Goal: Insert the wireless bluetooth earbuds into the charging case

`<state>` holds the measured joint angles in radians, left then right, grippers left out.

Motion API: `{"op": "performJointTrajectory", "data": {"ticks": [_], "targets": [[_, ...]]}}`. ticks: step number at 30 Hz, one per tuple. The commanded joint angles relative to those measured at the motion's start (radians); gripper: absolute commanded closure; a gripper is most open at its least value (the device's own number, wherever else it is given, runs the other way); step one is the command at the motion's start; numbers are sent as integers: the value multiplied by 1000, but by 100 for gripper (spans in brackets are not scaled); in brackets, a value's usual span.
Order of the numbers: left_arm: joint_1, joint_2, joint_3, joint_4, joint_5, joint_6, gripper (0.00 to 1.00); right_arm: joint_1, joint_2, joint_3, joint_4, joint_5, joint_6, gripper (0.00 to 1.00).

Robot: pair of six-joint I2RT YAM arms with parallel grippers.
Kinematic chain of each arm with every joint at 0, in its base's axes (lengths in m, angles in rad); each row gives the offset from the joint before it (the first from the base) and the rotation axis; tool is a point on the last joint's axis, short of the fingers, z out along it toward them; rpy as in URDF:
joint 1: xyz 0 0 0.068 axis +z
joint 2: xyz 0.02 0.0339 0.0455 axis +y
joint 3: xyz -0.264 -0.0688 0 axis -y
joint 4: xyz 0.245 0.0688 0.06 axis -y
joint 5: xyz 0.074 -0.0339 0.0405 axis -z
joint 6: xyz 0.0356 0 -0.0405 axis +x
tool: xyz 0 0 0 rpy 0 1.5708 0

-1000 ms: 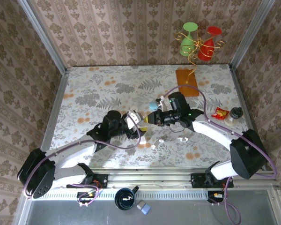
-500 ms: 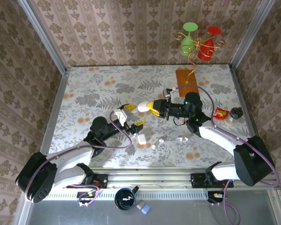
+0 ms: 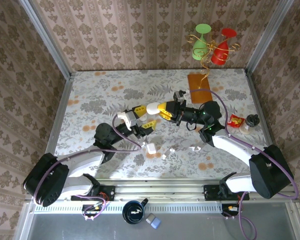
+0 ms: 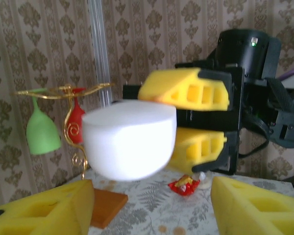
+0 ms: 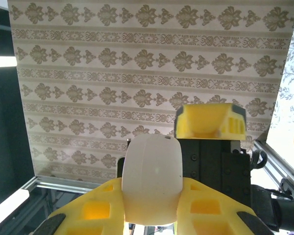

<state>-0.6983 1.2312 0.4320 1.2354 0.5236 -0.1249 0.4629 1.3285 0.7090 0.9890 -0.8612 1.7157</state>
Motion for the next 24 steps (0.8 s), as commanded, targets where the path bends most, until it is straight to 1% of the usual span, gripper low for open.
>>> {"op": "performJointTrajectory", "data": {"ticks": [1, 5, 10, 24], "targets": [[10, -4, 40, 59, 53, -40, 39, 5, 1, 9, 62, -4, 26, 100], [9, 0, 57, 58, 77, -53, 42, 6, 14, 13, 89, -8, 37, 100], [10, 10, 72, 58, 91, -65, 46, 9, 22, 15, 75, -13, 25, 100], [9, 36, 98, 58, 110, -73, 52, 28, 39, 37, 82, -26, 17, 100]]}}
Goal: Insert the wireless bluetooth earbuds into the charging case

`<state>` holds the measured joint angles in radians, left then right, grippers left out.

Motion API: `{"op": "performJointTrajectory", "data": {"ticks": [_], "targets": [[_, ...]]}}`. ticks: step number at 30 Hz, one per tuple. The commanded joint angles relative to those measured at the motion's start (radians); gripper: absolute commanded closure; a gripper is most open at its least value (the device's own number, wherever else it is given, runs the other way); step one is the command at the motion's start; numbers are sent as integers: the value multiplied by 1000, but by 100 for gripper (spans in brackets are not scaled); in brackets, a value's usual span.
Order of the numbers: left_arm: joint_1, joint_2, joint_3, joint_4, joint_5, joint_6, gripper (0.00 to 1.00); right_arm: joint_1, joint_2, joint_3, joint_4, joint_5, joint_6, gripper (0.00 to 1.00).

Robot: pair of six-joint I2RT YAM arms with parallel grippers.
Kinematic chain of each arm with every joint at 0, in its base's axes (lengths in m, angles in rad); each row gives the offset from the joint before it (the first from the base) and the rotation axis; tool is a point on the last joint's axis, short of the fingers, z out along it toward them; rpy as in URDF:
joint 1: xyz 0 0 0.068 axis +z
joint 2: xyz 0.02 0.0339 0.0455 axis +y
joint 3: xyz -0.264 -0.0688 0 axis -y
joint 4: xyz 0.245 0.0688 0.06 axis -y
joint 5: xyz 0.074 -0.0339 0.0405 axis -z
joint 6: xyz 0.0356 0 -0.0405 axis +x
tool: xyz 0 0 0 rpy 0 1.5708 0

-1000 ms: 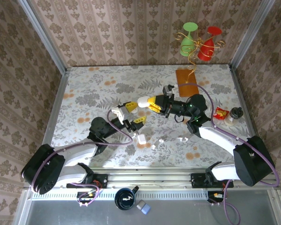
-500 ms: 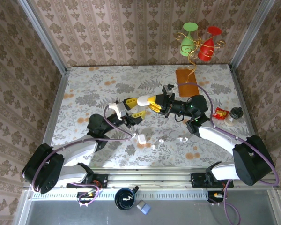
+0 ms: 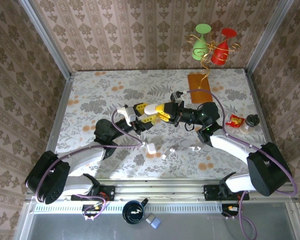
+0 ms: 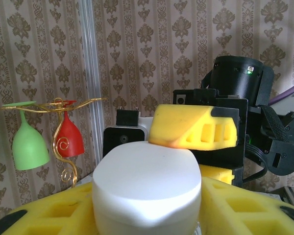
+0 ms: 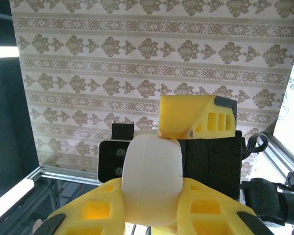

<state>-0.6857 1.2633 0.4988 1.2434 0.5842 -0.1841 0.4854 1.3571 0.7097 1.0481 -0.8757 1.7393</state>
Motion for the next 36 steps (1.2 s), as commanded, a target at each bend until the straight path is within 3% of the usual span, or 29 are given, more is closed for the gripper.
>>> {"op": "performJointTrajectory", "data": {"ticks": [1, 18, 21, 23, 30, 34, 36], "targets": [[-3, 5, 32, 48, 51, -14, 52, 5, 10, 37, 22, -11, -6, 100], [-4, 11, 21, 51, 53, -2, 50, 9, 8, 45, 43, -10, -7, 100], [-3, 11, 24, 51, 52, -5, 53, 9, 13, 45, 38, -14, -7, 100], [-4, 11, 26, 49, 52, -6, 60, 9, 17, 44, 35, -14, -5, 100], [-3, 24, 27, 48, 52, -7, 66, 7, 12, 51, 36, -17, -11, 100], [8, 26, 38, 37, 52, -57, 68, -25, -51, 59, -171, -32, -162, 45], [30, 31, 41, 23, 52, -120, 66, -61, -110, 71, -349, -31, -290, 31]]}}
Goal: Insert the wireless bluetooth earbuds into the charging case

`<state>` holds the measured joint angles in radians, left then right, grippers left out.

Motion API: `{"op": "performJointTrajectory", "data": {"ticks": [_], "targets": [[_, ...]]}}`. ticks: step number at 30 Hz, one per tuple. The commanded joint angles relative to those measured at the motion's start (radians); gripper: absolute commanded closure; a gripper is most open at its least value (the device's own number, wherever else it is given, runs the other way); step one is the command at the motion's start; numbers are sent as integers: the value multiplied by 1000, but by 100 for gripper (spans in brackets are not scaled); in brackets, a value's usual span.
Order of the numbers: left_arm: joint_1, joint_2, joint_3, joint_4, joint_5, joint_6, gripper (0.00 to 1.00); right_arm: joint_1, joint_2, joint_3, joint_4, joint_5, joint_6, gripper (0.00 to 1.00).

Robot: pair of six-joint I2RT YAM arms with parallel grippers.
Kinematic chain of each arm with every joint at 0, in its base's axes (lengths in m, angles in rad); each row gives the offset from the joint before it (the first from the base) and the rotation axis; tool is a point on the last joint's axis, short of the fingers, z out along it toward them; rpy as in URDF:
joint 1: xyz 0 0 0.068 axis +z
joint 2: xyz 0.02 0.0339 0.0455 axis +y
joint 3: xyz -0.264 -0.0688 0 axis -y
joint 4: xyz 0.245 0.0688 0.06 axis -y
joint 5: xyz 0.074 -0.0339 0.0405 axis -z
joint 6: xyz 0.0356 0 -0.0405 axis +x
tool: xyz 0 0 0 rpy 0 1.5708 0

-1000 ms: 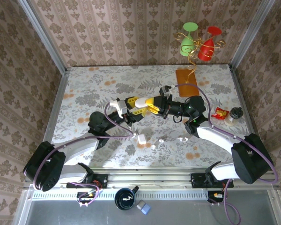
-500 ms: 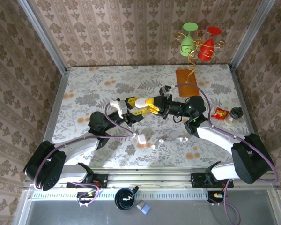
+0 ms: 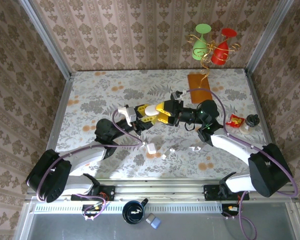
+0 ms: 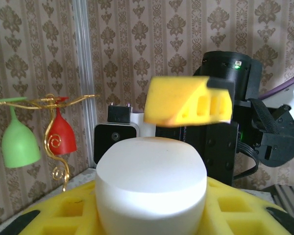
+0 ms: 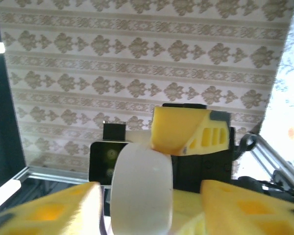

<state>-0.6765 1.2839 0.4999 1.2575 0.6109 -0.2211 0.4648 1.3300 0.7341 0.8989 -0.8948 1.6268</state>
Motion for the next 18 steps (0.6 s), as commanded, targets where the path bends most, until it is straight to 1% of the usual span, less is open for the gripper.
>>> {"op": "performJointTrajectory", "data": {"ticks": [1, 2, 4, 5, 8, 11, 14, 16, 18], "targets": [[33, 12, 40, 1, 26, -109, 66, -61, -114, 61, -309, -13, -265, 27], [40, 11, 41, -21, 26, -132, 67, -79, -141, 85, -442, -12, -364, 23], [42, 1, 45, -71, 26, -133, 68, -103, -184, 142, -695, 7, -580, 19], [43, -10, 46, -104, 53, -133, 68, -104, -200, 179, -818, 33, -701, 18], [47, -44, 63, -213, 102, -128, 71, -96, -232, 263, -1077, 114, -1018, 13], [46, -83, 92, -352, 169, -112, 71, -78, -264, 283, -1171, 171, -1260, 9], [46, -123, 118, -486, 226, -87, 73, -37, -284, 298, -1234, 212, -1451, 7], [45, -140, 126, -546, 264, -70, 73, 6, -287, 308, -1255, 248, -1546, 7], [44, -153, 121, -573, 278, -54, 74, 53, -284, 309, -1252, 277, -1623, 7]]}}
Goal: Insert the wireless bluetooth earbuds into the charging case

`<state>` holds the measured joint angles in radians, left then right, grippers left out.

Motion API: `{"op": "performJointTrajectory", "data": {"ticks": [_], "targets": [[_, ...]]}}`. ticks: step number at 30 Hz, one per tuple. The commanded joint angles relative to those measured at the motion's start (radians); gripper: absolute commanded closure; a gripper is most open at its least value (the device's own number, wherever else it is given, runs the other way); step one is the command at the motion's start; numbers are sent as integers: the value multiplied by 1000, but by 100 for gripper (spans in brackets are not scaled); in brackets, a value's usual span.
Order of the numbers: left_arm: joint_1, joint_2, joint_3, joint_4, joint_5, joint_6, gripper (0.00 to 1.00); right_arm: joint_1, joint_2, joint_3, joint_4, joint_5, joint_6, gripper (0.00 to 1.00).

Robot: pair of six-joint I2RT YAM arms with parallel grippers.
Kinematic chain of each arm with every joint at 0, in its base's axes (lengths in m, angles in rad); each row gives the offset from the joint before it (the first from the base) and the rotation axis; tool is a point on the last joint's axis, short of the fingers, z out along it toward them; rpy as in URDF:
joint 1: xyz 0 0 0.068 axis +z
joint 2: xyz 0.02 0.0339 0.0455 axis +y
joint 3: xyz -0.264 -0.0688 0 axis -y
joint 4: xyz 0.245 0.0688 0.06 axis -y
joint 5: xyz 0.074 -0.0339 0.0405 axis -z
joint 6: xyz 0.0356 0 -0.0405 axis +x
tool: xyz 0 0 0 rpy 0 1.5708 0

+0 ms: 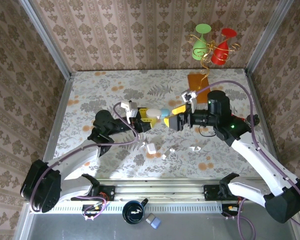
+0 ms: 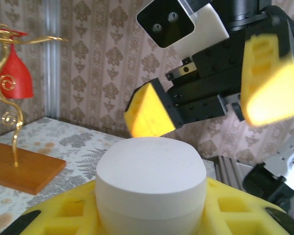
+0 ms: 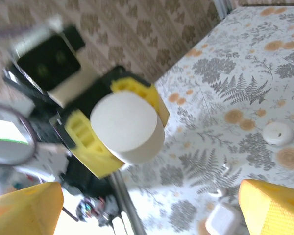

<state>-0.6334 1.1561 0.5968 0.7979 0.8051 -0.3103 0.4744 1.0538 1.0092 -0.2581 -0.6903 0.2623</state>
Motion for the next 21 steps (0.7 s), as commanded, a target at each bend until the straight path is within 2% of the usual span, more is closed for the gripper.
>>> {"op": "performJointTrajectory", "data": {"ticks": [1, 4, 13, 21], "targets": [[0, -31, 23, -123, 91, 39, 75, 64, -2, 32, -83, 88, -279, 7], [-7, -40, 23, -130, 108, 41, 75, 91, 21, 27, -29, 114, -301, 7], [-69, -68, 8, -143, 84, 80, 75, 92, 52, 40, 3, 224, -289, 6], [-82, -71, -39, -101, 78, 132, 75, 79, 26, 24, 79, 221, -220, 6]]}}
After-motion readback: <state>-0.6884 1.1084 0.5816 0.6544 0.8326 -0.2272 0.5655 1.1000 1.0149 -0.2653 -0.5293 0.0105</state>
